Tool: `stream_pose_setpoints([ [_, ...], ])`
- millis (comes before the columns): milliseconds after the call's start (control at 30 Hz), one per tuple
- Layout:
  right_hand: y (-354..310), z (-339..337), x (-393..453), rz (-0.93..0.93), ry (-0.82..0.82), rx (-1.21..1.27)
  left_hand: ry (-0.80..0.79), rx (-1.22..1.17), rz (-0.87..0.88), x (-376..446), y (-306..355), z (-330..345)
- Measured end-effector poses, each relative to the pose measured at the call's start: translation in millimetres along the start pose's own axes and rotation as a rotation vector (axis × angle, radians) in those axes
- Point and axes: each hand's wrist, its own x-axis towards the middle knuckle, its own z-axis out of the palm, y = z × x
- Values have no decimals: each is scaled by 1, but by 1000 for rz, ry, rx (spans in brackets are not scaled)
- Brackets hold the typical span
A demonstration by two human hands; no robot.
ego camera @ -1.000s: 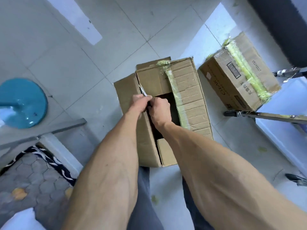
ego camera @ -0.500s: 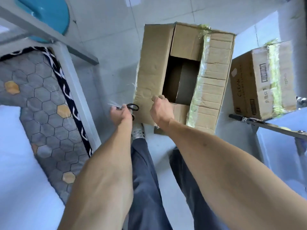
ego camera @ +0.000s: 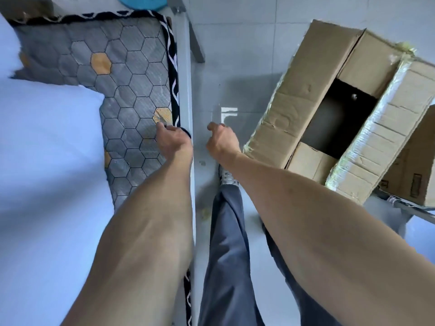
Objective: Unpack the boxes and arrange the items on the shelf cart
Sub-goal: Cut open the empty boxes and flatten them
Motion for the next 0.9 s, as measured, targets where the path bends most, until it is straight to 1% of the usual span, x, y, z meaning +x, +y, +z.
stream_pose_setpoints([
  [200,-37,35,18,-50,-56,-61,58,70,-48,47,-28,-18],
  [267,-45,45,19,-47,-70,-75,82,83,-91,56,-36,-20],
  [367,-54,56,20,-13,-96,-83,86,159,-167,55,-39,-14],
  [467,-53,58,20,30,-91,-52,114,235,-138,45,-32,-6],
  [533,-47,53,19,30,-86,-57,121,242,-76,37,-25,1],
  [600,-39,44,18,48,-63,-29,142,243,27,31,-19,6],
  [700,-16,22,19,148,-4,-2,140,247,292,17,-3,17],
  [767,5,4,20,234,33,-13,135,196,459,1,14,26],
  [833,30,-14,20,321,98,-26,100,131,587,-18,32,39],
  [900,60,-32,16,398,177,-36,23,91,637,-42,50,55],
])
